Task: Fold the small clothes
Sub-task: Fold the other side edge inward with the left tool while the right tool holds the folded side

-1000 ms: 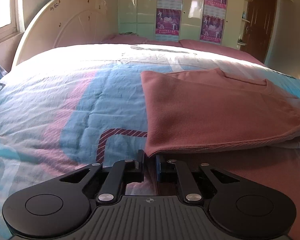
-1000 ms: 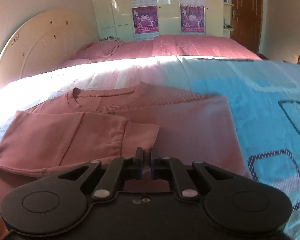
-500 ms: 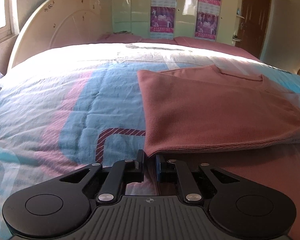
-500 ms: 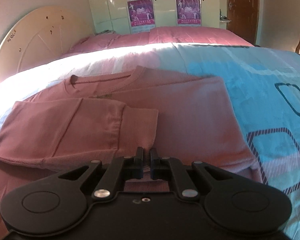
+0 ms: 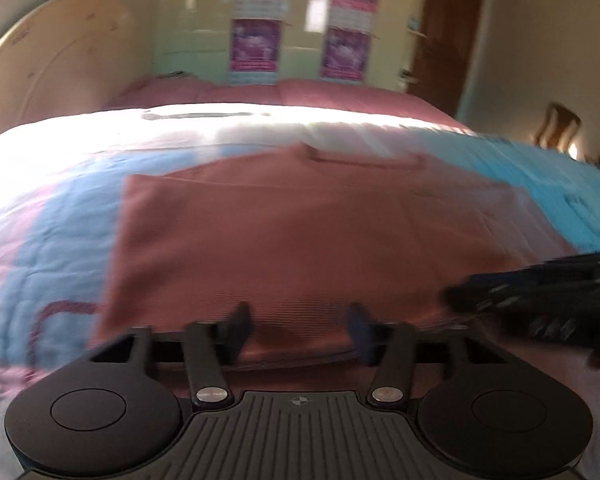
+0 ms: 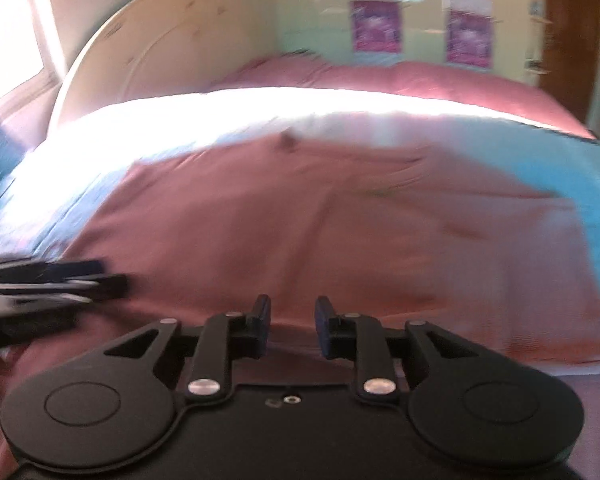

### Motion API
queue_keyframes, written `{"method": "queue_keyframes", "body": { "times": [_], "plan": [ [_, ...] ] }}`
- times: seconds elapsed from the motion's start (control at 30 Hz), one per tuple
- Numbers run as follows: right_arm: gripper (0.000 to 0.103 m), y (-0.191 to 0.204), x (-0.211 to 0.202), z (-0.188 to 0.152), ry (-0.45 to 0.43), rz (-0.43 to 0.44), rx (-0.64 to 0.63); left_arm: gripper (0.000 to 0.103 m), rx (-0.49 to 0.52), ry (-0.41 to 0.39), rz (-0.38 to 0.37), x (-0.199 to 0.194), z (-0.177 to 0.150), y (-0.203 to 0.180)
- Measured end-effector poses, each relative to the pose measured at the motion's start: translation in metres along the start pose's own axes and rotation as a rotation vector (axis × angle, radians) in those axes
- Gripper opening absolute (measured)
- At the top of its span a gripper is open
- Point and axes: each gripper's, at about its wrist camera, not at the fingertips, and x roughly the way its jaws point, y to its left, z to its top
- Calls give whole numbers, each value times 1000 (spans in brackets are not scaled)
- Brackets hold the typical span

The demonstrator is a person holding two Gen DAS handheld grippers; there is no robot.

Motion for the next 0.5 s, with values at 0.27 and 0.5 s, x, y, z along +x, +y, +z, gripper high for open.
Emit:
{"method": "queue_keyframes", "body": {
  "times": [0.27, 0.5],
  "plan": [
    [0, -69, -21, -19, -2, -97, 138, 55, -57, -3, 73, -21, -31, 49],
    [21, -71, -15, 6, -43, -138, 154, 55, -57, 0, 76, -9, -6, 62]
  ]
}}
